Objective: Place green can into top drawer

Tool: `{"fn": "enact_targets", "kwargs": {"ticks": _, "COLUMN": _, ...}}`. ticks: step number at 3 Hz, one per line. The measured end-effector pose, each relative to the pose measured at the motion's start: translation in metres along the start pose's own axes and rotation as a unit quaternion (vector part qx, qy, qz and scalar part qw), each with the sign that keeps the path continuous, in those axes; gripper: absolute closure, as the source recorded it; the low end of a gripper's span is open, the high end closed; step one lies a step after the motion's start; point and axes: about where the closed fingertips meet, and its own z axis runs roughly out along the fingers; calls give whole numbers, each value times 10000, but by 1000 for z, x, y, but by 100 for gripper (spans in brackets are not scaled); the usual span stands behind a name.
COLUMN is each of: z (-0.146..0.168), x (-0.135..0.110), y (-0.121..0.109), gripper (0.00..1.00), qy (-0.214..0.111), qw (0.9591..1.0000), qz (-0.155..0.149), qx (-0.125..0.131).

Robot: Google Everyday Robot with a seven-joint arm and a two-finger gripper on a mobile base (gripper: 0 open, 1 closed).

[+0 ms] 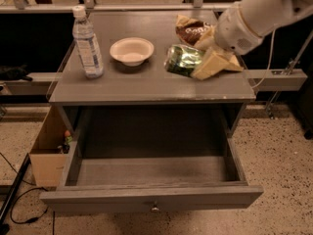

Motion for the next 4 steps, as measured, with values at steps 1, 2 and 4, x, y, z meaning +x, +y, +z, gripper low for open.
{"fn": "enact_targets", "kwargs": {"ticks": 1, "z": -39, "x": 26, "y": 48, "gripper": 100, "qy": 64, "qw": 9997, "qz": 232, "qx": 65}}
{"fn": "enact_targets", "kwargs": {"ticks": 2, "z": -57, "x": 52, "y": 94, "gripper": 100, "qy": 276, "qw": 9986, "qz": 449, "qx": -56}}
{"fn": "enact_targets", "kwargs": {"ticks": 4, "z": -44, "x": 53, "y": 107, "gripper": 100, "qy": 112, "qw": 9977, "qz": 666, "qx": -61}}
